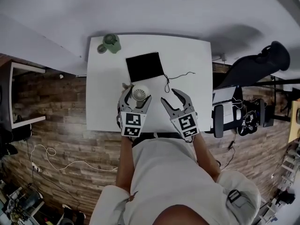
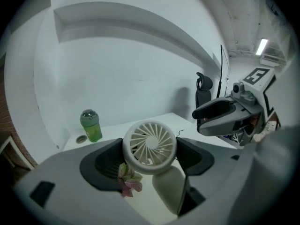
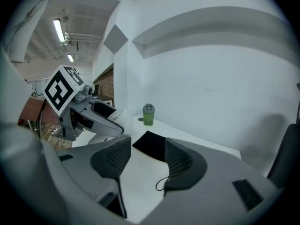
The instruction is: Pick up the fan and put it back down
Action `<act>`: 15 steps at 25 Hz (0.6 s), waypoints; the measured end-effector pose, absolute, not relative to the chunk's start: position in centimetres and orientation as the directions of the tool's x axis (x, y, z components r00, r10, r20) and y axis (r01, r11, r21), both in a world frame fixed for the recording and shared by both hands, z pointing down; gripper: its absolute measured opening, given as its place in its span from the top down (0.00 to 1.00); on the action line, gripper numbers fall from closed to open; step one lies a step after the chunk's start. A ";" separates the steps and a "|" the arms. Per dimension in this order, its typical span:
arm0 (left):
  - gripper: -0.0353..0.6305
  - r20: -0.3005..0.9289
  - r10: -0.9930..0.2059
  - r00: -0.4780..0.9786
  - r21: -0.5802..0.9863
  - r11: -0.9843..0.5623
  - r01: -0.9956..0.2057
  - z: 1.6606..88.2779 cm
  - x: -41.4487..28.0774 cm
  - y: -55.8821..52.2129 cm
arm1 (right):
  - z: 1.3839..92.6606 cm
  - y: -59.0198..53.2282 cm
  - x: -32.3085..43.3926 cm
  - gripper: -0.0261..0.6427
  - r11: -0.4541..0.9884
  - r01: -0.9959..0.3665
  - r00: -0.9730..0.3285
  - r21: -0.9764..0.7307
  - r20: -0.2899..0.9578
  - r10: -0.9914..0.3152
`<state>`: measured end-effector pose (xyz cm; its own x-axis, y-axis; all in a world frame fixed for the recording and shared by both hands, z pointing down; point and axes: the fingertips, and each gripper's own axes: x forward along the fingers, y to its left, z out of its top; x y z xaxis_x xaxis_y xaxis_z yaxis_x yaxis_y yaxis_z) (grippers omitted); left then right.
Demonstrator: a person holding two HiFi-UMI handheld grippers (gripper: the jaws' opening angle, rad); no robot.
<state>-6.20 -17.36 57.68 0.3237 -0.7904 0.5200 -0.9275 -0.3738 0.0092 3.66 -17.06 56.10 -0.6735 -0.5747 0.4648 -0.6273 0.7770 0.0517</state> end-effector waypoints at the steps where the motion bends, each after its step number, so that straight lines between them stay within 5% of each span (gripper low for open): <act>1: 0.42 0.506 -0.800 0.323 0.003 -0.373 -0.928 56.9 -6.3 -17.5 | 55.4 -17.3 3.7 0.62 0.775 -0.629 -0.674 0.060 0.453 -0.583; 15: 0.42 0.308 -0.898 0.315 -0.093 -0.358 -0.929 46.3 -7.7 -18.7 | 45.9 -19.2 4.3 0.62 0.722 -0.674 -0.673 0.155 0.276 -0.687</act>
<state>-7.75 -18.71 46.29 0.3147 -0.8978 0.3082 -0.9291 -0.3577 -0.0934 4.32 -19.21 45.87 -0.6726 -0.6867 0.2757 -0.6739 0.7223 0.1552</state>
